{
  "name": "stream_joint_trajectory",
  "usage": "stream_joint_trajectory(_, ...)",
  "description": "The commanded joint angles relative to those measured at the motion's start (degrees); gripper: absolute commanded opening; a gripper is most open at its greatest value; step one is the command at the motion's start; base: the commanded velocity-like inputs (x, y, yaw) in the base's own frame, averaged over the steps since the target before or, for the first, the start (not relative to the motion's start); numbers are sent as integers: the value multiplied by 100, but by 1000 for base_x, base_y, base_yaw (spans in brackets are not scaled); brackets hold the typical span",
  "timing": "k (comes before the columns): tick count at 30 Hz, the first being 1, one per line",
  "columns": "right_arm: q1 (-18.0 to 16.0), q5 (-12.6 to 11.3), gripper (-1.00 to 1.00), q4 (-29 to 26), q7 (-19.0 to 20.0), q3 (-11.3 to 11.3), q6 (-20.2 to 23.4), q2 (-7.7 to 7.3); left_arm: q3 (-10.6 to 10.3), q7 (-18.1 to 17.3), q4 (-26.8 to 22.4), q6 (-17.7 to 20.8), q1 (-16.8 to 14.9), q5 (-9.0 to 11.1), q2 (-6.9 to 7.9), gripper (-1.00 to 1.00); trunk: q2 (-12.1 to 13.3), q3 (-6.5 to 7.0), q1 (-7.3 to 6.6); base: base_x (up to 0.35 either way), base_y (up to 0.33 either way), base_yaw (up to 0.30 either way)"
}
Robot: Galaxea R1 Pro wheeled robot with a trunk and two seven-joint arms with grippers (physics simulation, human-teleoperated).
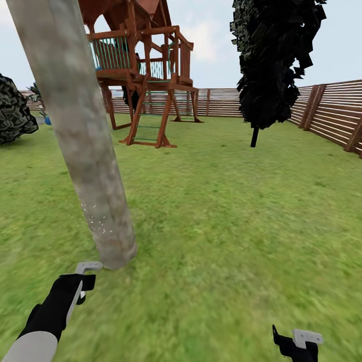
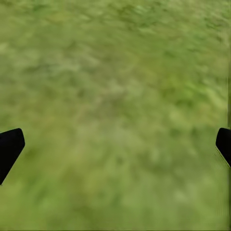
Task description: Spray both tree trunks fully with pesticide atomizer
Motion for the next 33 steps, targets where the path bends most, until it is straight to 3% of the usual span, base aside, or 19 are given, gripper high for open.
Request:
stream_joint_trajectory(1,-5,60,100,8,-11,-40,-18,1,0,-11,-6,28,-3,-30,-1,-100,-2,-5,0,187,-219,10)
stream_joint_trajectory(10,-5,60,100,8,-2,-37,-18,1,8,-10,5,28,-3,-24,-1,-100,-2,-5,0,265,-170,53)
stream_joint_trajectory(20,-5,63,100,8,-2,-35,-18,1,12,18,5,28,-3,-21,0,-100,-2,-5,0,1,-267,263)
stream_joint_trajectory(33,-5,61,100,8,-2,-39,-18,-8,12,18,5,36,-3,-21,13,-100,-2,-5,0,-9,-271,15)
